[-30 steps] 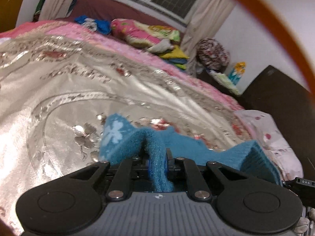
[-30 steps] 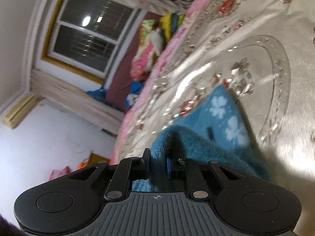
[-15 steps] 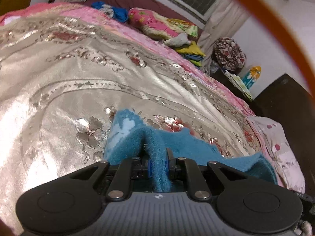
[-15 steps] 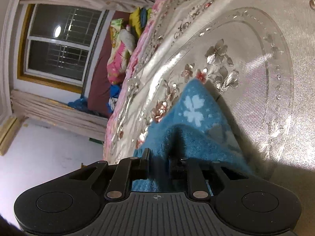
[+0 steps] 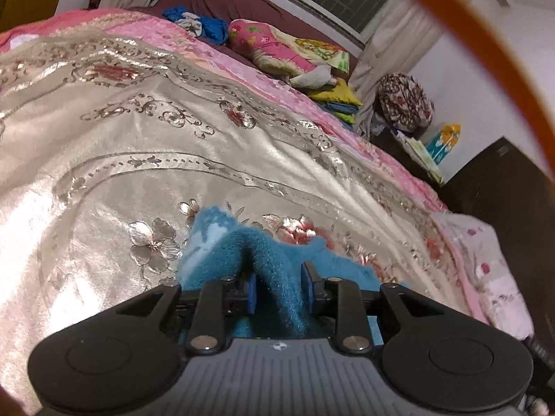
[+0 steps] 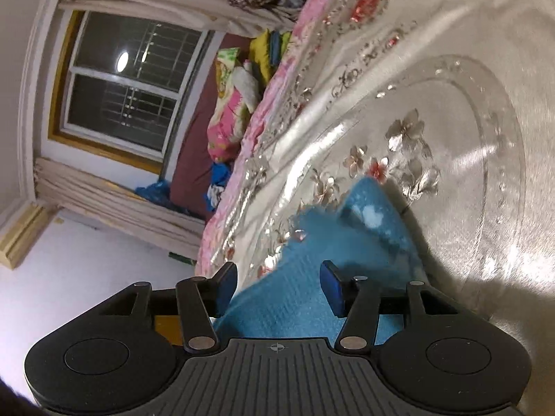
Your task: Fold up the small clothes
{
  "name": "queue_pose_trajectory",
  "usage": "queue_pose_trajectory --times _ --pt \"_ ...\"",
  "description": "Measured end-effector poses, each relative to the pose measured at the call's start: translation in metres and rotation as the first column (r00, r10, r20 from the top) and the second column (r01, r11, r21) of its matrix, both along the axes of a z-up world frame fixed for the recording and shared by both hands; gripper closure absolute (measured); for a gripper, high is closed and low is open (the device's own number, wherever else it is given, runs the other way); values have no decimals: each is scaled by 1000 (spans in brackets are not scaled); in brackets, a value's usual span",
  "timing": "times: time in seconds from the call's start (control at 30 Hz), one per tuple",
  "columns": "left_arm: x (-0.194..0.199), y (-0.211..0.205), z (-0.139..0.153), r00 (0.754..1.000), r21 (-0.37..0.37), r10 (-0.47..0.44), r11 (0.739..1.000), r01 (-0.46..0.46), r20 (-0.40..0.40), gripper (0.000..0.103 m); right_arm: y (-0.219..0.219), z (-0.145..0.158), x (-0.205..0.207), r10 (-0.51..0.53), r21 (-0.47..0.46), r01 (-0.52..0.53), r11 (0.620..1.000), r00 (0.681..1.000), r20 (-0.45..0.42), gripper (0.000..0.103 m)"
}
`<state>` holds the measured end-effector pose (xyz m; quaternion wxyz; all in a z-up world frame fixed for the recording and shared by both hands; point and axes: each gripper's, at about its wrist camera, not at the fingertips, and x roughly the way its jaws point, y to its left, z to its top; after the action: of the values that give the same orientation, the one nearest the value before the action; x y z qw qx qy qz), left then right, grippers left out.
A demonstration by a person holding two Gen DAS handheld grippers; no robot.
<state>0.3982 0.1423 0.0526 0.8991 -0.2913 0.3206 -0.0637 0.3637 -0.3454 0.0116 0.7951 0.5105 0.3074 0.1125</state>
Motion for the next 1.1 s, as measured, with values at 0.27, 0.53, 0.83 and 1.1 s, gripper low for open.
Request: queue_pose_trajectory --times 0.27,0.53,0.83,1.1 --pt "13 16 -2 998 -98 44 994 -49 -52 64 18 20 -2 56 -262 -48 964 998 25 49" --pt "7 0 28 997 173 50 983 -59 54 45 33 31 -5 93 -416 -69 907 995 38 50" --pt "-28 -42 1 993 460 -116 882 100 5 40 54 33 -3 134 -624 -106 774 991 -1 50" --pt "-40 -43 -15 997 549 -68 832 81 -44 40 64 13 13 72 -750 -146 645 989 -130 95"
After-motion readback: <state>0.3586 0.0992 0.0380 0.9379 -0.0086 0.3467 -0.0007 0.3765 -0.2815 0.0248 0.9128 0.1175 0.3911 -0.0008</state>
